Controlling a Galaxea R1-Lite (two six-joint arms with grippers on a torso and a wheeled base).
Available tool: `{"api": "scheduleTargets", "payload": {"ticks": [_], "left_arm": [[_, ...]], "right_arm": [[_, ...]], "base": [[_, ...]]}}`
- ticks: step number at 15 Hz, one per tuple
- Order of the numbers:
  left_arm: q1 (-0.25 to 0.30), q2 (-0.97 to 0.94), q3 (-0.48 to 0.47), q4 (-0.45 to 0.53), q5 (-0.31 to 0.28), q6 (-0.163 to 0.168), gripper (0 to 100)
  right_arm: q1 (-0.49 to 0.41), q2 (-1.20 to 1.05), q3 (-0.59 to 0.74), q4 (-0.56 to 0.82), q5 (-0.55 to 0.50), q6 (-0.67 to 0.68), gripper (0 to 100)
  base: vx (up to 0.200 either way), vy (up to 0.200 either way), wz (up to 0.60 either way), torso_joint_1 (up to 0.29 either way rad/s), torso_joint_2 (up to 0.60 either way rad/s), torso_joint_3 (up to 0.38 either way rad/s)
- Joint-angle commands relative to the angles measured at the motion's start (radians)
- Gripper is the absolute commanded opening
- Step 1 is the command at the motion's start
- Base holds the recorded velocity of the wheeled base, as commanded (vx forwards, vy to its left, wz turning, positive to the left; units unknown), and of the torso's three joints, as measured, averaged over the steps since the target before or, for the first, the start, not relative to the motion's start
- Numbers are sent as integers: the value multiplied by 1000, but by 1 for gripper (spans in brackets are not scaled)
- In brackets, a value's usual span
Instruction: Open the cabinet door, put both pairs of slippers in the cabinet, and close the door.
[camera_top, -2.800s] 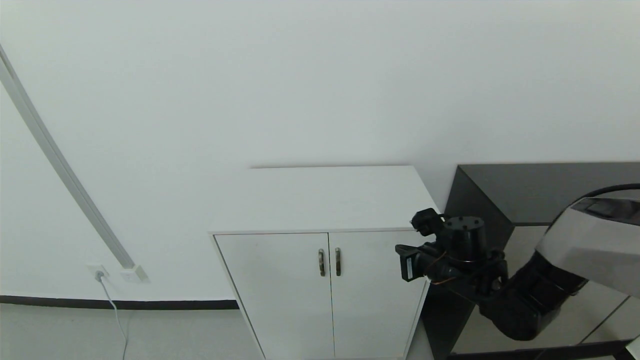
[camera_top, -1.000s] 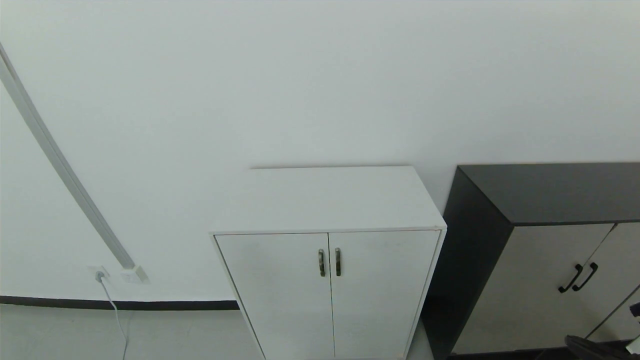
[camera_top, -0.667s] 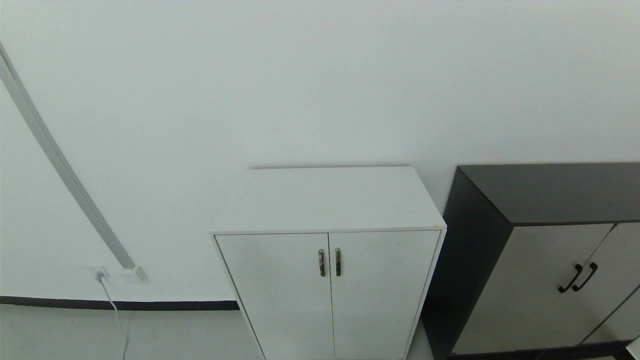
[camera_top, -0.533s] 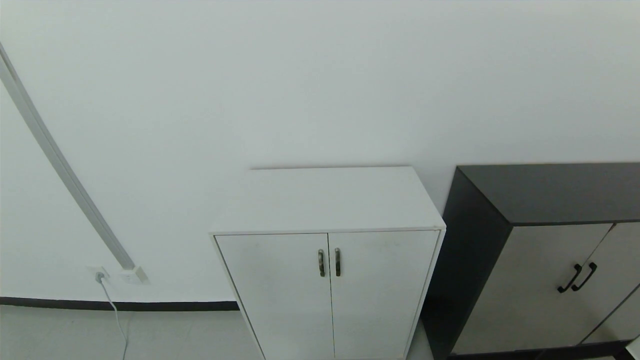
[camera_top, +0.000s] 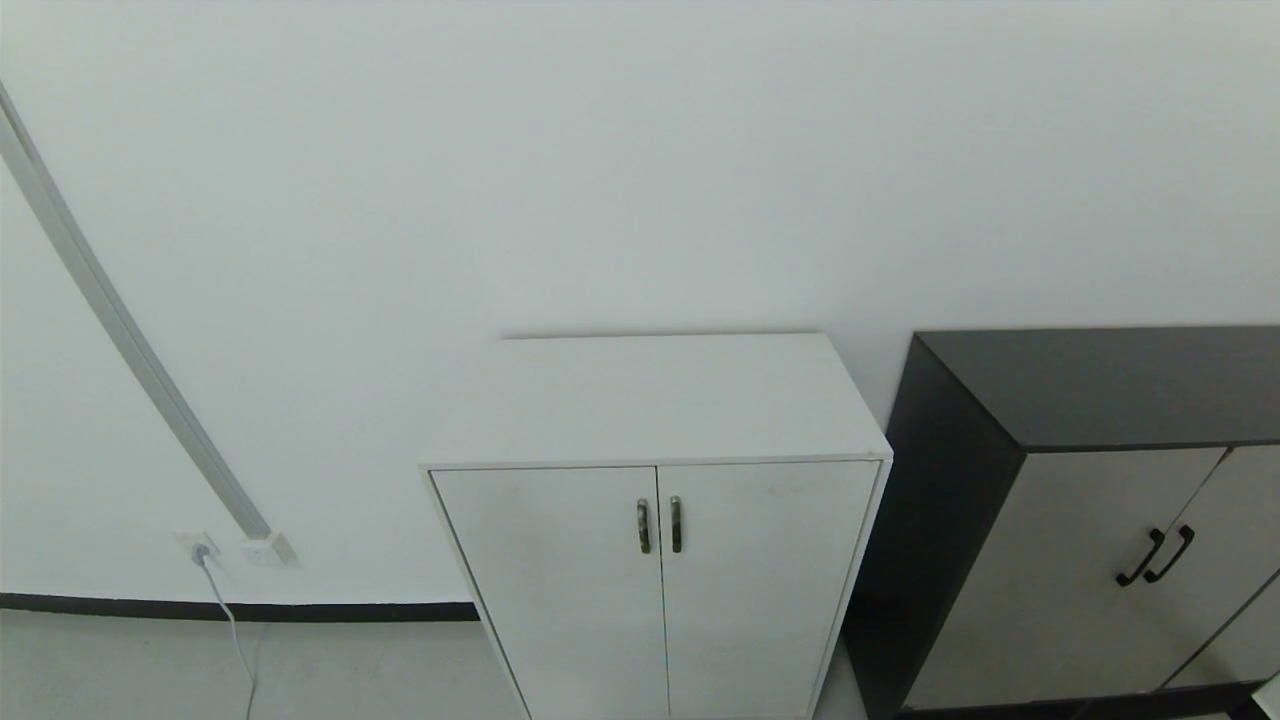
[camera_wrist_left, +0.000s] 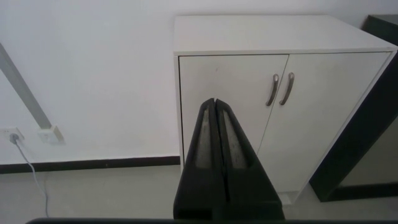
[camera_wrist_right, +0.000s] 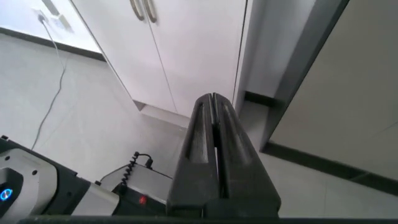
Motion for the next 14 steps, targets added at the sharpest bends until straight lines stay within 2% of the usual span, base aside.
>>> {"api": "scheduleTargets", "payload": {"ticks": [1,6,9,12,13,14], "left_arm": [[0,0,0,0,0,0,0],[0,0,0,0,0,0,0],[0,0,0,0,0,0,0],[0,0,0,0,0,0,0],[0,0,0,0,0,0,0],[0,0,0,0,0,0,0]], "right_arm": [[-52,-69,9,3,1,-3,0],[-156,-158,8,7,10,-33,0],[-127,-232,8,10,46,-98,0],[-15,-248,9,9,52,-93,0],[-23,-219,8,10,50,-96,0],[-69,-204,6,10,47,-99,0]], "base": [[0,0,0,0,0,0],[0,0,0,0,0,0],[0,0,0,0,0,0],[0,0,0,0,0,0],[0,0,0,0,0,0],[0,0,0,0,0,0]]}}
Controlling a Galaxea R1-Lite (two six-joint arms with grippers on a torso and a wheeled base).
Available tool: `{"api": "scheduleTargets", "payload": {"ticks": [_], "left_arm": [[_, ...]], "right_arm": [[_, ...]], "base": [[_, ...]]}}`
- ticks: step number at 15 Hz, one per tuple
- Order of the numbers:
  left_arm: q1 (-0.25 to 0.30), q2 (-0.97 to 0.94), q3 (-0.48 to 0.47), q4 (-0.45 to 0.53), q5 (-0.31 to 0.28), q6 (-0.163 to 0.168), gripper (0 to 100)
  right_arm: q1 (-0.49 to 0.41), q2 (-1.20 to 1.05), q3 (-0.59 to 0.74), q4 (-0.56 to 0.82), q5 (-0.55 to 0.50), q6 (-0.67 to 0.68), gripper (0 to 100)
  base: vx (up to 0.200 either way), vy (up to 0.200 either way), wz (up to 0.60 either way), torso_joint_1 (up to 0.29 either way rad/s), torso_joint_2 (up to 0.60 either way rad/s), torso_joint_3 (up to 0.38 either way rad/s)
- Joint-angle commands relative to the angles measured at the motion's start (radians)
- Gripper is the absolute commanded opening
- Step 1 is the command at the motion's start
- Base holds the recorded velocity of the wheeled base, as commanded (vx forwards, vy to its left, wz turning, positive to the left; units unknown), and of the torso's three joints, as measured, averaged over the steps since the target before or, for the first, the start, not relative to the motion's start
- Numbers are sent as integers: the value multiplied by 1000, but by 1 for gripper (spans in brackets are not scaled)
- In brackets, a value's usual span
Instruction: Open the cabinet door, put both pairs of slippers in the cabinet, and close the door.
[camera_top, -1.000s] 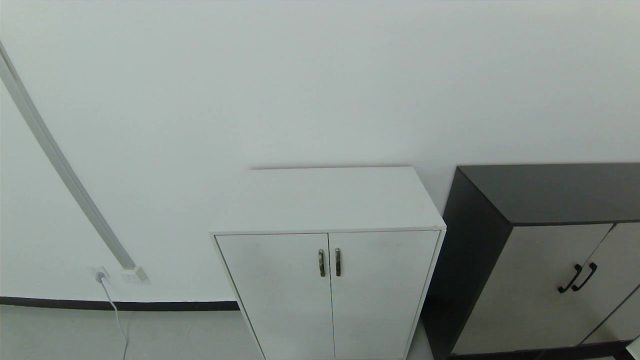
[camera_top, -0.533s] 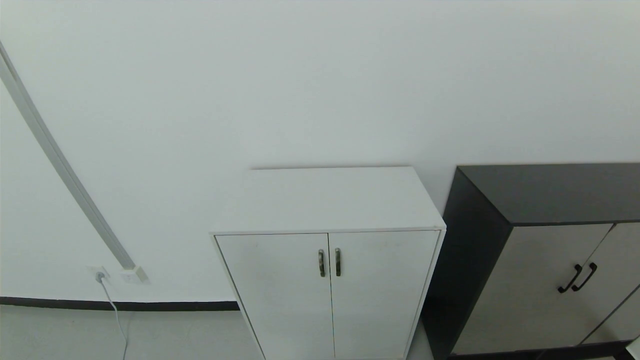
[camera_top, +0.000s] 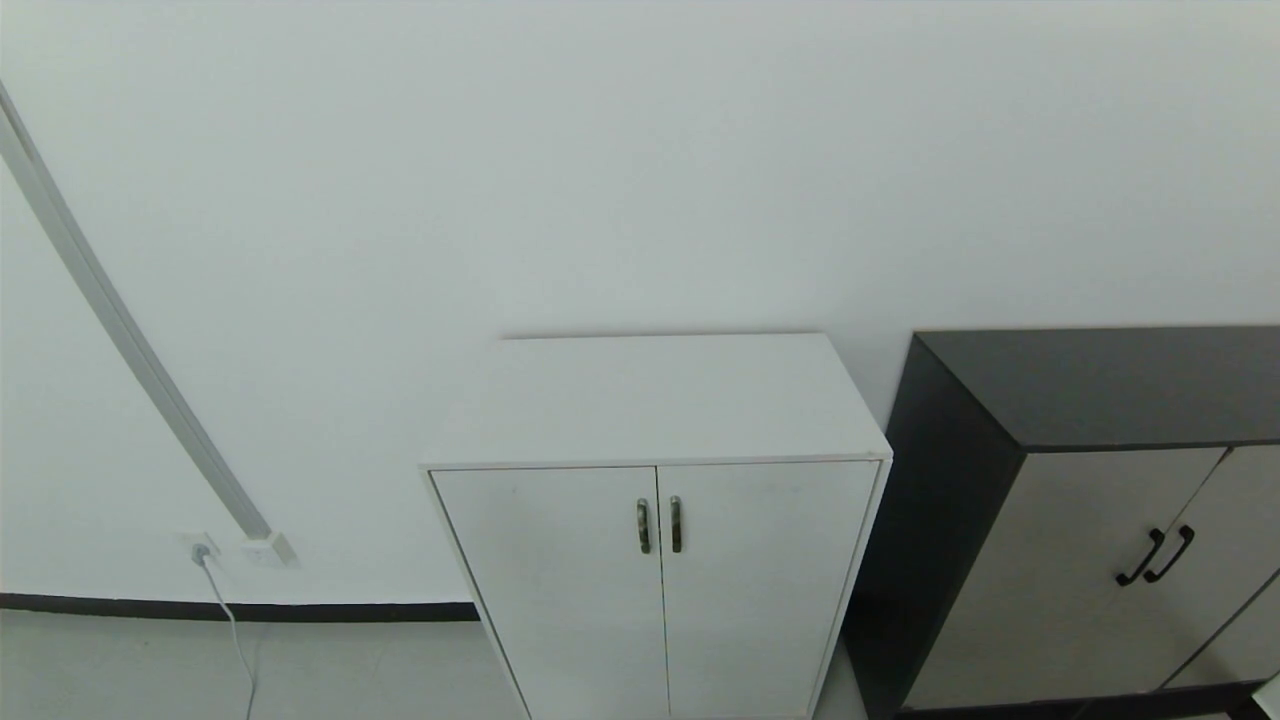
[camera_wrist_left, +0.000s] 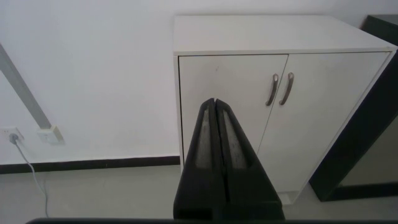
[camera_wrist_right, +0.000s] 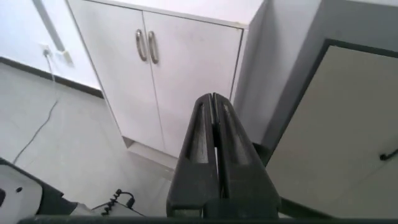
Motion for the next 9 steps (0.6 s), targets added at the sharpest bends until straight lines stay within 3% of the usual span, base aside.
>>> {"api": "scheduleTargets", "payload": {"ticks": [1,3,6,9], "left_arm": [[0,0,0,0,0,0,0],[0,0,0,0,0,0,0],[0,0,0,0,0,0,0],[0,0,0,0,0,0,0]], "right_arm": [[-99,33,-1,0,-2,-2,0],[-208,-9,-1,0,-2,-1,0],[-214,-9,-1,0,-32,33,0],[-301,-23,-1,1,-31,24,0]], "base": [[0,0,0,0,0,0],[0,0,0,0,0,0],[0,0,0,0,0,0],[0,0,0,0,0,0]]}}
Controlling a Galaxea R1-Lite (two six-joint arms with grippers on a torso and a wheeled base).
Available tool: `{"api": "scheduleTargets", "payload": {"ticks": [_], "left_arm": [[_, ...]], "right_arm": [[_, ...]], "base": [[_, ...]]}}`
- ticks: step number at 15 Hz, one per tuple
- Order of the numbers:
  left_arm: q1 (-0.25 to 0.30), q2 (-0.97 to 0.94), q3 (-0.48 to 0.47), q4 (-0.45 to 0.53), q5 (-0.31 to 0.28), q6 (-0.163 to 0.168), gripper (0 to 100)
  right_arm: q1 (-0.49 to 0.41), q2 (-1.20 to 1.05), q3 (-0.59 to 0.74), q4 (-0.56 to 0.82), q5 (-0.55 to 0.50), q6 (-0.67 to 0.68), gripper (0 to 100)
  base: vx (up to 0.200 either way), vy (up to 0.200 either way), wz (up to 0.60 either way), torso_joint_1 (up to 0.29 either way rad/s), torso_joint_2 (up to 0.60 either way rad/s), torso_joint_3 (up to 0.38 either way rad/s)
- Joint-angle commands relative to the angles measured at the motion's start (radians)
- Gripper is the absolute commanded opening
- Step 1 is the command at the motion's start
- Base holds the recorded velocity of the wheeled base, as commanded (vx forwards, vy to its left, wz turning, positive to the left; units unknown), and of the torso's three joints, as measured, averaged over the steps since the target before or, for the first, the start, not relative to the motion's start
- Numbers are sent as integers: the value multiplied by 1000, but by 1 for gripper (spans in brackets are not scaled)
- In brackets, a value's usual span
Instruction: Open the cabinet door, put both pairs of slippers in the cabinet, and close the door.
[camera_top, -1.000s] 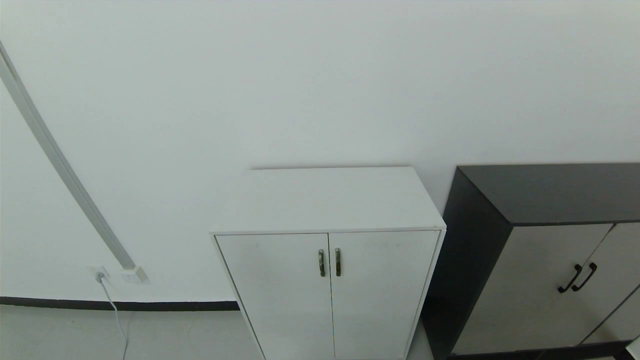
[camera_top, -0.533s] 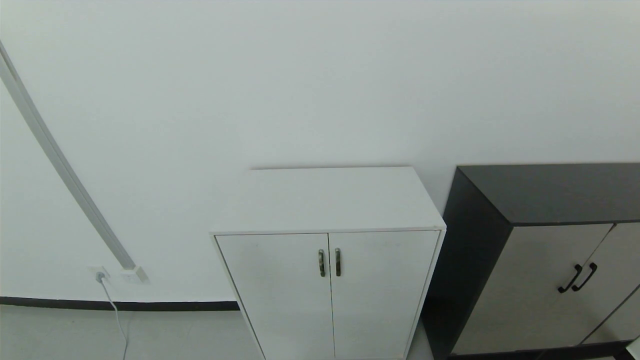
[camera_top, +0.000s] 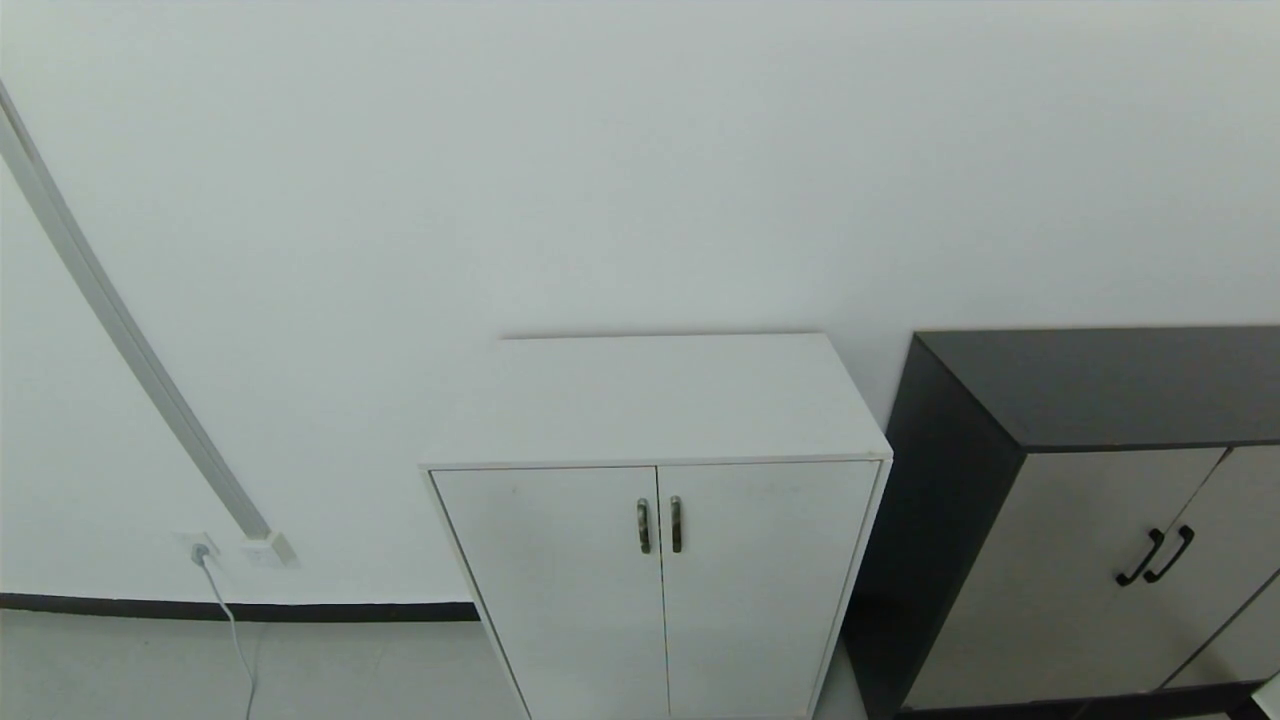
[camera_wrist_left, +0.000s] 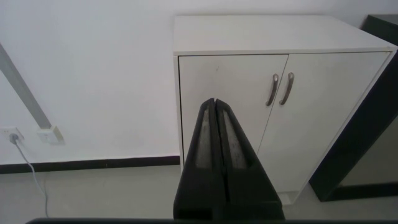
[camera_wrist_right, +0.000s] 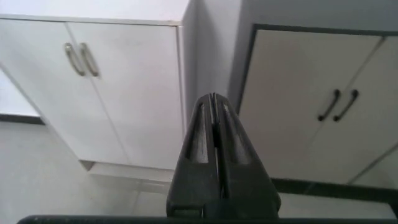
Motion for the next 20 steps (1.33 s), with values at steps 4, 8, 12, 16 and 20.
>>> {"api": "scheduleTargets", "payload": {"ticks": [4,8,12,16,20], "left_arm": [[0,0,0,0,0,0,0],[0,0,0,0,0,0,0],[0,0,-2,0,0,0,0],[0,0,-2,0,0,0,0],[0,0,0,0,0,0,0]], "right_arm": [[-52,-92,0,-2,5,-13,0],[-55,-92,2,-3,2,5,0],[-55,-92,2,-12,-56,92,0],[-55,-92,2,-12,-56,92,0],[-55,-94,2,-11,-55,86,0]], "base": [[0,0,0,0,0,0],[0,0,0,0,0,0],[0,0,0,0,0,0],[0,0,0,0,0,0],[0,0,0,0,0,0]]}}
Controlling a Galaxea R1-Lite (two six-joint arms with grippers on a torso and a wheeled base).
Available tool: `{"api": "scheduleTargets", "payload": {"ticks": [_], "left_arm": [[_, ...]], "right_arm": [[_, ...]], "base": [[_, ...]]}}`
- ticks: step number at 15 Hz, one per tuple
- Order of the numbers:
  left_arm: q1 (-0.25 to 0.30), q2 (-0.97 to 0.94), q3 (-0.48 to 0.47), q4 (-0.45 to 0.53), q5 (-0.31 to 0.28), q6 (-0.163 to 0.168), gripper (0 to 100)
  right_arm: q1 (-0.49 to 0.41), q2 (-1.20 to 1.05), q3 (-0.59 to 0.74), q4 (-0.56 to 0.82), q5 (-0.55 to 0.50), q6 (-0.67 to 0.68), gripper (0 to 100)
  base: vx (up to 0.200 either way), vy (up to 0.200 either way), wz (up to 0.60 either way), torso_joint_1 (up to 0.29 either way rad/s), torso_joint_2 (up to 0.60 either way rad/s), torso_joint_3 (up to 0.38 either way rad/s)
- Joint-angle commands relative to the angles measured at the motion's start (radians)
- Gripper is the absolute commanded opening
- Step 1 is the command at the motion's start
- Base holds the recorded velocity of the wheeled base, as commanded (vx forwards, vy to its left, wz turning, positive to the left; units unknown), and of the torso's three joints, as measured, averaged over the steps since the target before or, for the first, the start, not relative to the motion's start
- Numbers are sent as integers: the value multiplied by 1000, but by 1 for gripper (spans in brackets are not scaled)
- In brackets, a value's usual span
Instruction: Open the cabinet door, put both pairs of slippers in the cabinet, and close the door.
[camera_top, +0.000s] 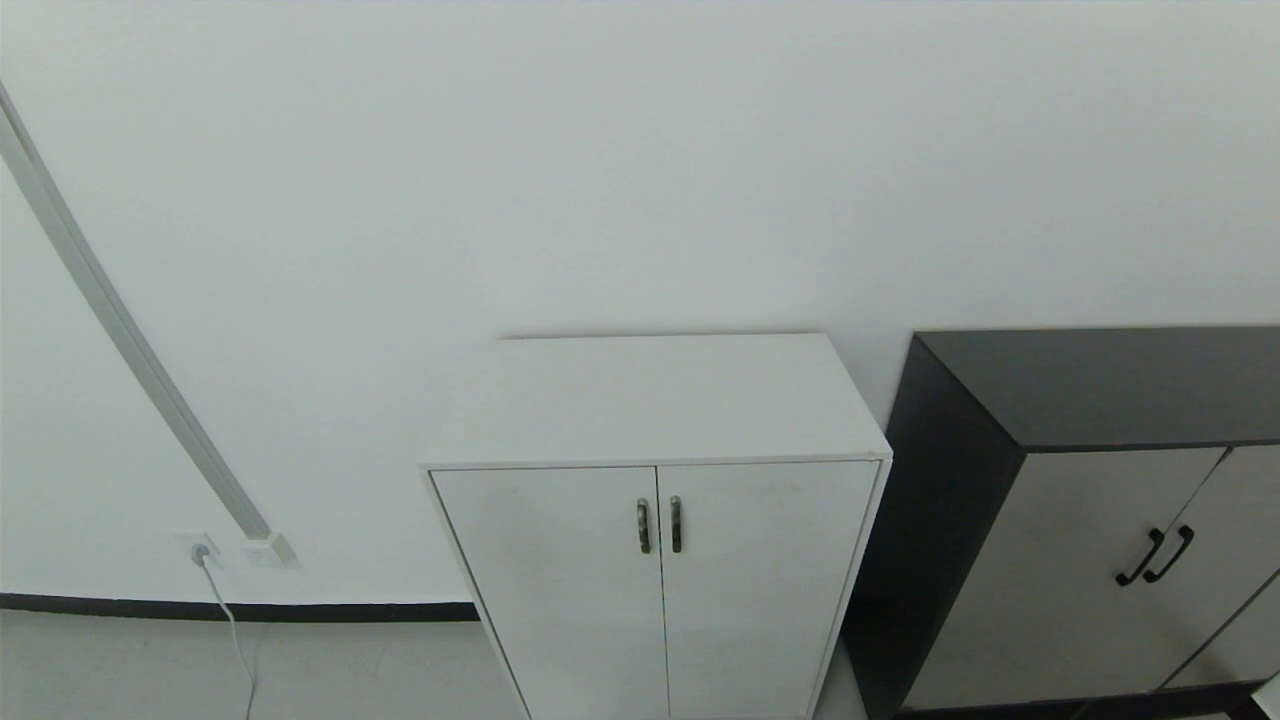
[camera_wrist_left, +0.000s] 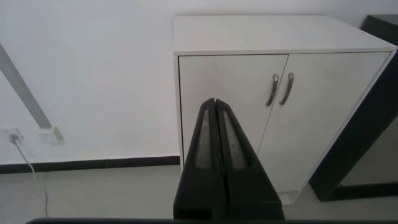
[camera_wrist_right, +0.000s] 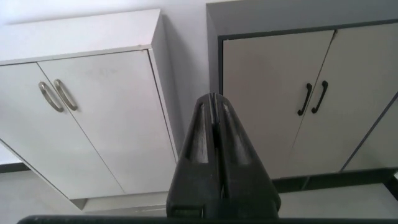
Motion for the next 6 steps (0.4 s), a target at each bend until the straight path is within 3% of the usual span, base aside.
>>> {"api": "scheduleTargets", "payload": {"ticks": [1,6], "left_arm": [[0,0,0,0,0,0,0],[0,0,-2,0,0,0,0]], "right_arm": [[0,0,0,-1,0,-1,0],[0,0,0,1,3,-3,0]], "base": [[0,0,0,0,0,0],[0,0,0,0,0,0]]}}
